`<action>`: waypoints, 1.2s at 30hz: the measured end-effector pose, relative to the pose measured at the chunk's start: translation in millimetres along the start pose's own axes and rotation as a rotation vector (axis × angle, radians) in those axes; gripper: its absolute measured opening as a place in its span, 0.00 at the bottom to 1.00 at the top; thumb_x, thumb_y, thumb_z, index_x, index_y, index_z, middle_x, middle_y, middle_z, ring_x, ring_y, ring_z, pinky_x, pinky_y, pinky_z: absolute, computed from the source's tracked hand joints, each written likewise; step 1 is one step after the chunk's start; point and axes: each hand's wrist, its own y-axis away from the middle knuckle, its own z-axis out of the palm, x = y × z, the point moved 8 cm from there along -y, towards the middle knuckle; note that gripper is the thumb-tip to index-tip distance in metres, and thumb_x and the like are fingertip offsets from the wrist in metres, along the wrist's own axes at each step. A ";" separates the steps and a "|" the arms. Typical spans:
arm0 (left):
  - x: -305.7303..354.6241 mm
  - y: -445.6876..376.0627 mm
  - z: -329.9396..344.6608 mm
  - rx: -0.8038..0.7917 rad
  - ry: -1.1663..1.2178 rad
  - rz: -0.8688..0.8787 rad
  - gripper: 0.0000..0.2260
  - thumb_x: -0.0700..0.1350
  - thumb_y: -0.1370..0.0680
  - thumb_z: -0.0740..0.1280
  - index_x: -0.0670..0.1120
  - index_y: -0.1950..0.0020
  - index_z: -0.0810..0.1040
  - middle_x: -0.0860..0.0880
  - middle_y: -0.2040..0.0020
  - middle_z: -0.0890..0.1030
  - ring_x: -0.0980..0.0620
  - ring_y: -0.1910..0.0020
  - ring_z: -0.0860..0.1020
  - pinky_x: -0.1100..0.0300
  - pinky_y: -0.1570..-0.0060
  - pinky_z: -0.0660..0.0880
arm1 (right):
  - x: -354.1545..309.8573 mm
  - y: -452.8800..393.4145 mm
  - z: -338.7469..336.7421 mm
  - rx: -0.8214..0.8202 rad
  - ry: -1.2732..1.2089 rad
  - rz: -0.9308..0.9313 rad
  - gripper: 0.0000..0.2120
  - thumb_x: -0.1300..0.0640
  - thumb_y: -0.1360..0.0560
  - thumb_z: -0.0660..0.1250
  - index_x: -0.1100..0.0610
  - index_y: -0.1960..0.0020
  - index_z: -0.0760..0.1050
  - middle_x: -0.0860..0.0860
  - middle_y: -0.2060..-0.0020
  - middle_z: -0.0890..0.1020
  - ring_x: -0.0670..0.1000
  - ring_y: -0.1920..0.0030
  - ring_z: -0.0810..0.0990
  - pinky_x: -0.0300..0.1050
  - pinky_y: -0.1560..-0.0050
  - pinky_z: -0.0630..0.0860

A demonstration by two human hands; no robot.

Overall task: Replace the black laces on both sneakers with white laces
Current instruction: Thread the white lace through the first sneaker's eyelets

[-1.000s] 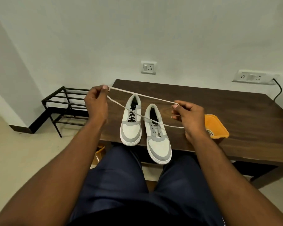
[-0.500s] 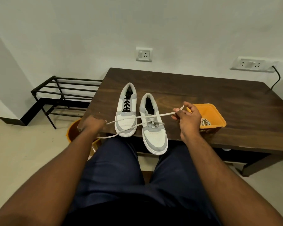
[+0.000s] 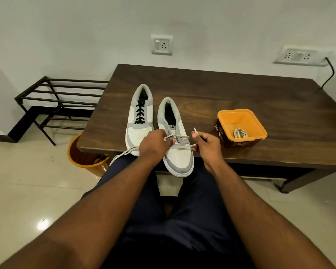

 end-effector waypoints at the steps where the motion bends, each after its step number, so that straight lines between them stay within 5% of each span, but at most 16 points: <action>1: -2.6 -0.7 3.9 0.013 0.028 -0.002 0.13 0.57 0.24 0.69 0.47 0.52 0.77 0.49 0.56 0.79 0.46 0.55 0.78 0.55 0.59 0.72 | 1.8 -1.1 0.6 -0.008 -0.001 0.006 0.07 0.62 0.23 0.67 0.60 0.46 0.81 0.48 0.61 0.83 0.39 0.68 0.79 0.38 0.64 0.78; 5: -11.1 -3.2 7.5 0.043 0.193 0.002 0.09 0.52 0.23 0.70 0.46 0.55 0.79 0.49 0.59 0.80 0.48 0.58 0.78 0.56 0.58 0.74 | 11.5 -6.9 0.3 -0.034 0.016 0.048 0.07 0.61 0.22 0.67 0.59 0.46 0.82 0.52 0.58 0.85 0.44 0.64 0.79 0.44 0.59 0.78; 9: -69.5 6.7 -34.0 0.499 0.757 -0.315 0.05 0.44 0.22 0.69 0.44 0.49 0.80 0.46 0.57 0.82 0.49 0.60 0.79 0.53 0.57 0.79 | 22.0 -12.0 -3.4 -0.005 0.015 0.074 0.06 0.61 0.22 0.68 0.60 0.48 0.82 0.52 0.58 0.85 0.46 0.63 0.80 0.44 0.60 0.79; 12: -103.9 23.4 -47.2 0.701 1.001 -0.469 0.26 0.44 0.23 0.71 0.49 0.28 0.66 0.48 0.50 0.78 0.49 0.51 0.79 0.58 0.53 0.78 | 28.3 -14.4 -3.5 0.024 0.030 0.065 0.07 0.63 0.24 0.69 0.62 0.48 0.83 0.53 0.58 0.85 0.45 0.63 0.80 0.38 0.64 0.76; 14: -81.3 28.8 -53.4 0.667 0.666 -0.281 0.32 0.43 0.24 0.72 0.51 0.24 0.61 0.47 0.40 0.74 0.52 0.47 0.76 0.65 0.53 0.75 | 29.0 -15.3 0.0 0.030 0.070 0.041 0.07 0.64 0.25 0.70 0.62 0.48 0.83 0.52 0.59 0.85 0.43 0.64 0.80 0.36 0.63 0.76; 18: -5.0 30.5 -23.6 0.467 0.253 0.202 0.15 0.39 0.23 0.69 0.48 0.38 0.78 0.45 0.36 0.70 0.46 0.39 0.72 0.47 0.43 0.76 | 30.5 -16.6 5.0 0.021 0.107 0.018 0.06 0.65 0.26 0.71 0.63 0.50 0.83 0.55 0.57 0.85 0.47 0.60 0.82 0.41 0.56 0.79; 21: 15.4 16.9 2.2 0.283 0.004 0.205 0.07 0.43 0.23 0.68 0.49 0.46 0.82 0.43 0.28 0.66 0.39 0.29 0.64 0.39 0.38 0.70 | 30.3 -11.5 4.9 0.009 0.152 -0.019 0.05 0.65 0.26 0.70 0.62 0.51 0.83 0.54 0.59 0.85 0.47 0.60 0.82 0.42 0.55 0.80; 24: 22.8 10.2 19.4 0.140 -0.330 0.127 0.08 0.49 0.20 0.63 0.54 0.46 0.81 0.45 0.20 0.50 0.36 0.22 0.42 0.29 0.30 0.53 | 26.4 -10.8 3.7 -0.014 0.200 -0.045 0.05 0.65 0.25 0.70 0.62 0.50 0.83 0.52 0.59 0.85 0.48 0.58 0.82 0.41 0.52 0.80; 26: 29.1 9.4 27.5 0.081 -0.485 0.140 0.10 0.50 0.18 0.59 0.53 0.46 0.80 0.45 0.20 0.42 0.35 0.23 0.36 0.26 0.32 0.48 | 24.9 -14.0 5.0 -0.031 0.227 -0.053 0.05 0.65 0.25 0.70 0.61 0.51 0.83 0.53 0.59 0.85 0.48 0.58 0.82 0.43 0.51 0.80; 30: 23.4 5.7 43.1 -0.065 -0.274 0.100 0.13 0.44 0.18 0.58 0.52 0.40 0.80 0.50 0.20 0.36 0.39 0.22 0.38 0.27 0.30 0.49 | 27.7 -12.0 6.6 -0.015 0.266 -0.094 0.05 0.64 0.25 0.70 0.57 0.53 0.83 0.52 0.59 0.85 0.50 0.56 0.83 0.49 0.48 0.81; 36: 18.6 9.2 37.2 -0.006 -0.050 0.110 0.13 0.42 0.20 0.64 0.58 0.43 0.83 0.60 0.20 0.47 0.49 0.24 0.52 0.41 0.28 0.48 | 28.5 -0.9 3.0 0.031 0.285 -0.129 0.06 0.62 0.25 0.69 0.53 0.56 0.82 0.49 0.63 0.84 0.47 0.62 0.82 0.49 0.54 0.81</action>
